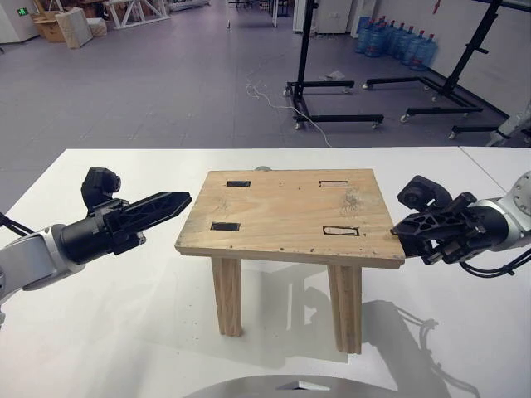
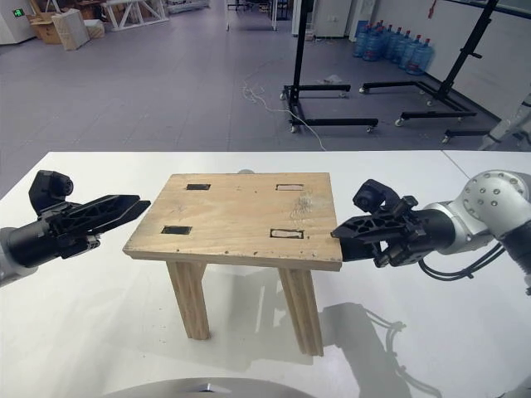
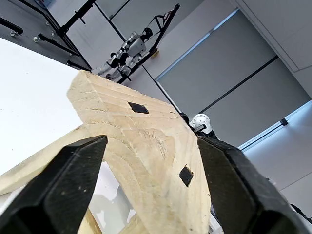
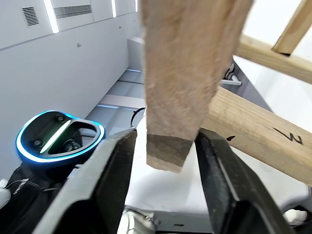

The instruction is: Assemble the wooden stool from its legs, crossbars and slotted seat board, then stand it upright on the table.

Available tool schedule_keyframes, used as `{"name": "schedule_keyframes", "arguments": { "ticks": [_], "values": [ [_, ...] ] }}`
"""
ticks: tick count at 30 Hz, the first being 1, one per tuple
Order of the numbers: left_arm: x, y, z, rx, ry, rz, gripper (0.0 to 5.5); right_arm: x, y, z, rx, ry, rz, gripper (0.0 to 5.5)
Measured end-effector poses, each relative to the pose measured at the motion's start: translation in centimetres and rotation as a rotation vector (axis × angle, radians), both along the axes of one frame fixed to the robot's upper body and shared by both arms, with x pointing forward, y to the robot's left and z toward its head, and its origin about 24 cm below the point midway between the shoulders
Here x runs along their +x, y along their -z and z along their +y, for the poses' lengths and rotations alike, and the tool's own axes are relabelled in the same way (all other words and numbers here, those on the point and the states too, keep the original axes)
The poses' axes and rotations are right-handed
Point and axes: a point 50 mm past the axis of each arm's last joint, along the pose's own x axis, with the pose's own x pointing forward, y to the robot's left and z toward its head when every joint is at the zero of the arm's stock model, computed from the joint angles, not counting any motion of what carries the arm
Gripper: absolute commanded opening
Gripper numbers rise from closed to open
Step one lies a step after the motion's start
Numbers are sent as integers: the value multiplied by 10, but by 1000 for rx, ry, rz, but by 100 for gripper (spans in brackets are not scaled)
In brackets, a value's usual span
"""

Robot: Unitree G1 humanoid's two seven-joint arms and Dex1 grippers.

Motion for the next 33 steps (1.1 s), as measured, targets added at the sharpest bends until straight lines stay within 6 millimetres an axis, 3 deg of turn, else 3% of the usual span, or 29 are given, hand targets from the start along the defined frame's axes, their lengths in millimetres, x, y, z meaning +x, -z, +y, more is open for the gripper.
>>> {"name": "schedule_keyframes", "arguments": {
  "ticks": [6,10,17,20,24,26,28,30,33],
  "values": [
    [-1,4,-1,31,-5,6,466,7,5,-9,-82,78,-74,359],
    [-4,5,-3,57,-6,-27,531,14,17,-18,-134,170,-158,361],
    [-23,13,6,152,-124,-192,531,8,2,-34,-41,277,-320,361],
    [-39,13,13,171,-167,-245,531,-6,6,-44,-30,337,-389,361],
    [-78,22,25,171,-211,-163,531,-37,44,-56,-137,433,-379,361],
    [-106,31,13,148,-133,-80,531,-66,59,-47,-152,390,-363,361],
    [-120,39,-6,116,-30,-5,531,-85,65,-27,-125,311,-387,361],
    [-121,46,-22,72,45,29,531,-90,65,-12,-79,264,-442,361],
    [-102,54,-36,68,102,6,531,-81,71,8,-31,248,-504,361]
  ]
}}
